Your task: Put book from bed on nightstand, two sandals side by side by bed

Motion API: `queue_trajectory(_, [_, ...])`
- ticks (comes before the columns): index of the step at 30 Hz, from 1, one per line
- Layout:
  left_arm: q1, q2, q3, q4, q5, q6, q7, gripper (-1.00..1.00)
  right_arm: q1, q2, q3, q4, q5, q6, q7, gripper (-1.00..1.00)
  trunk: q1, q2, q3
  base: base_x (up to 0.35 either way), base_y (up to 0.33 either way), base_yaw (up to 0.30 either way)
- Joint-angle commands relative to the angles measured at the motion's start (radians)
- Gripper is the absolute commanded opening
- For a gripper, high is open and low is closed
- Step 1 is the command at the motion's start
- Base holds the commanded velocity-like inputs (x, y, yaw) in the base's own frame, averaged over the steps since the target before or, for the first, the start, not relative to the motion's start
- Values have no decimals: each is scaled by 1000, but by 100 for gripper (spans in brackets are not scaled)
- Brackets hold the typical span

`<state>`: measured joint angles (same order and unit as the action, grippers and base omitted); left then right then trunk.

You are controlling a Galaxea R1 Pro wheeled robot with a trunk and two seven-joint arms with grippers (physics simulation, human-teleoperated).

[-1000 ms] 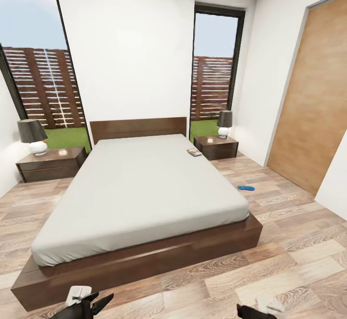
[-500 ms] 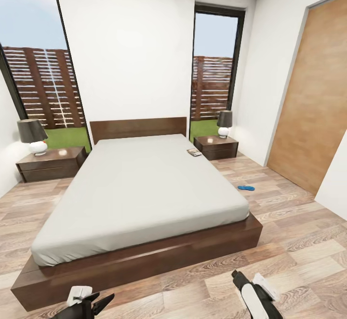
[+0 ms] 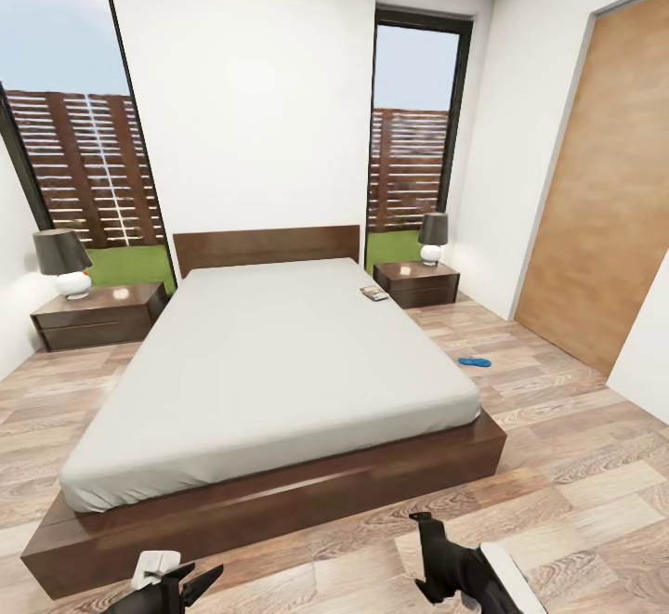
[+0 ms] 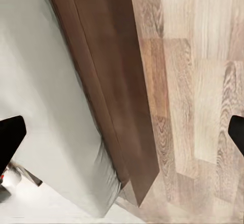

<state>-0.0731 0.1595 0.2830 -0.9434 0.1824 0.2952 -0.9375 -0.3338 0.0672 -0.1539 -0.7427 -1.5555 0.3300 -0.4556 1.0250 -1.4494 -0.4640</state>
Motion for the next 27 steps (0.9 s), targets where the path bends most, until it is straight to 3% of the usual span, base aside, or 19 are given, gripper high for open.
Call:
queue_trajectory(1, [-1,0,1,0,6,10,-3,100,-1,1,-5,-4,-18,9,-4,100,0,-1,-1,0,0,0])
queue_trajectory(4, [-1,0,0,0,6,9,-3,100,-1,1,-5,-8,-36,15,-3,100,0,-1,-1,0,0,0])
queue_trajectory(12, [-1,-12,0,0,7,9,-2,100,-1,0,-6,4,-38,14,-27,100,0,-1,-1,0,0,0])
queue_trajectory(14, [-1,-13,0,0,7,9,-2,100,-1,-1,-7,5,-36,9,-81,100,0,-1,-1,0,0,0])
queue_trajectory(17, [-1,-16,1,0,7,9,-1,100,-1,-1,-7,4,-37,3,-236,100,0,-1,-1,0,0,0])
queue_trajectory(19, [-1,-22,1,0,7,9,-1,100,-1,-1,-7,3,-38,1,-285,100,0,-1,-1,0,0,0])
queue_trajectory(27, [-1,-35,-1,0,6,10,-1,100,-1,-1,-8,0,-38,0,-319,100,8,-15,-7,0,0,0])
